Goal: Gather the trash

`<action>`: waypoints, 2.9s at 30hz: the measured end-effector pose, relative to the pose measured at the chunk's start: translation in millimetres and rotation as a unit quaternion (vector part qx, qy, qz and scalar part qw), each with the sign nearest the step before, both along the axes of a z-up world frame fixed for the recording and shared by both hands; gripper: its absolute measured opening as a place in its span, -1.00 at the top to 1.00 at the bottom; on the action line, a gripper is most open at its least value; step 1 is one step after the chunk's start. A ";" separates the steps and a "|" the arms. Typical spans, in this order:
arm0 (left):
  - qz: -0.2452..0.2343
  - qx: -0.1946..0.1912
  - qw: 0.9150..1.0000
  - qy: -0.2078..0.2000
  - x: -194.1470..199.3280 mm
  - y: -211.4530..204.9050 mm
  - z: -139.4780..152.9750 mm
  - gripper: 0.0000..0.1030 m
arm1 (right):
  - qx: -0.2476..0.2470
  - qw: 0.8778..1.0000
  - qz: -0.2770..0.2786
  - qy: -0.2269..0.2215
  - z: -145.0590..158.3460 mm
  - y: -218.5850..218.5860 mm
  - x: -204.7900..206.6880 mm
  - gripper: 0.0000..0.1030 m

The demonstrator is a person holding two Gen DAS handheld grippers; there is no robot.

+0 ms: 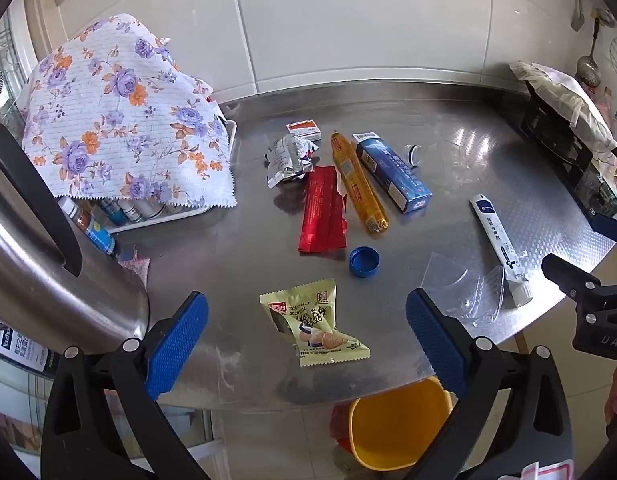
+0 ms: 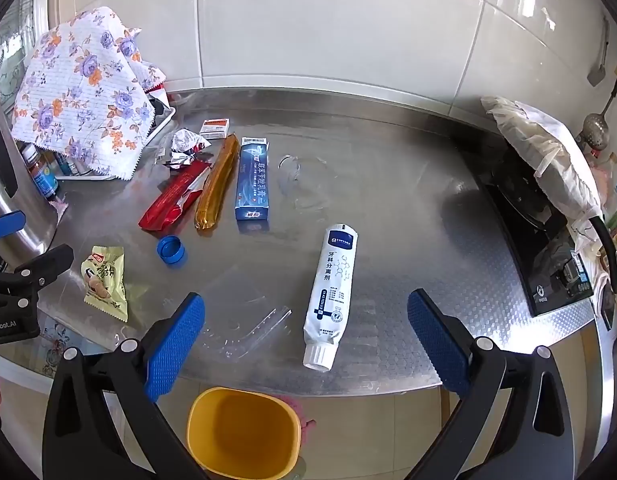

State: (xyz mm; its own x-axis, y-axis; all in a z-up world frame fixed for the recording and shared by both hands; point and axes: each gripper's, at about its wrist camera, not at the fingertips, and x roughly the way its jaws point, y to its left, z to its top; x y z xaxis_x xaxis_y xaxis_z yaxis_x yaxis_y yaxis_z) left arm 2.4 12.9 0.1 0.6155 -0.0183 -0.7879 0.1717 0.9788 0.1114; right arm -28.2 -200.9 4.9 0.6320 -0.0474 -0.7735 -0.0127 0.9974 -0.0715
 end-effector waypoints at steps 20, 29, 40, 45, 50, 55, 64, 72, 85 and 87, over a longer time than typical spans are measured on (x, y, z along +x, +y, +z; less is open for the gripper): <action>0.002 0.001 1.000 0.002 -2.8 -2.8 -4.8 -0.91 | -0.004 1.000 0.000 0.001 -2.6 7.6 2.9 -0.95; 0.003 0.000 1.000 0.005 1.4 -3.2 -3.5 -0.91 | -0.005 1.000 0.001 0.002 -1.0 7.2 3.2 -0.95; 0.004 -0.001 1.000 0.006 -0.2 -2.5 -4.3 -0.91 | -0.005 1.000 0.002 0.003 -2.5 9.2 1.2 -0.95; 0.003 0.001 1.000 0.005 -0.2 -2.6 -4.8 -0.91 | -0.005 1.000 0.002 0.004 -2.1 8.4 1.7 -0.95; 0.003 0.001 1.000 0.005 -0.4 -1.7 -4.7 -0.91 | -0.006 1.000 0.003 0.003 -1.8 8.3 0.3 -0.95; 0.003 0.002 1.000 0.006 -2.5 -1.6 -4.9 -0.91 | -0.006 1.000 0.003 0.003 -1.6 8.3 -1.1 -0.95; 0.004 0.004 1.000 0.007 -3.6 -1.0 -3.1 -0.91 | -0.006 1.000 0.004 0.003 -0.4 8.7 -1.3 -0.95; 0.006 0.004 1.000 0.008 -6.9 1.1 -1.3 -0.91 | -0.008 1.000 0.004 0.003 -0.4 9.0 -1.1 -0.95; 0.020 -0.005 1.000 0.024 1.4 14.8 -13.0 -0.91 | -0.003 1.000 0.002 0.011 -6.4 4.7 -0.8 -0.95; 0.023 -0.009 0.999 0.029 2.0 18.4 -17.4 -0.91 | -0.001 1.000 0.001 0.013 -9.0 2.4 -1.3 -0.95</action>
State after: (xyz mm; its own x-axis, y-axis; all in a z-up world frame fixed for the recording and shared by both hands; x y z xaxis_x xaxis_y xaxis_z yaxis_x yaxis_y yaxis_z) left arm 4.3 31.3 -17.3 0.5698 -0.0051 -0.8217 0.1313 0.9877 0.0849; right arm -29.4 -198.4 -4.1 0.6119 -0.0473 -0.7895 -0.0163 0.9972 -0.0724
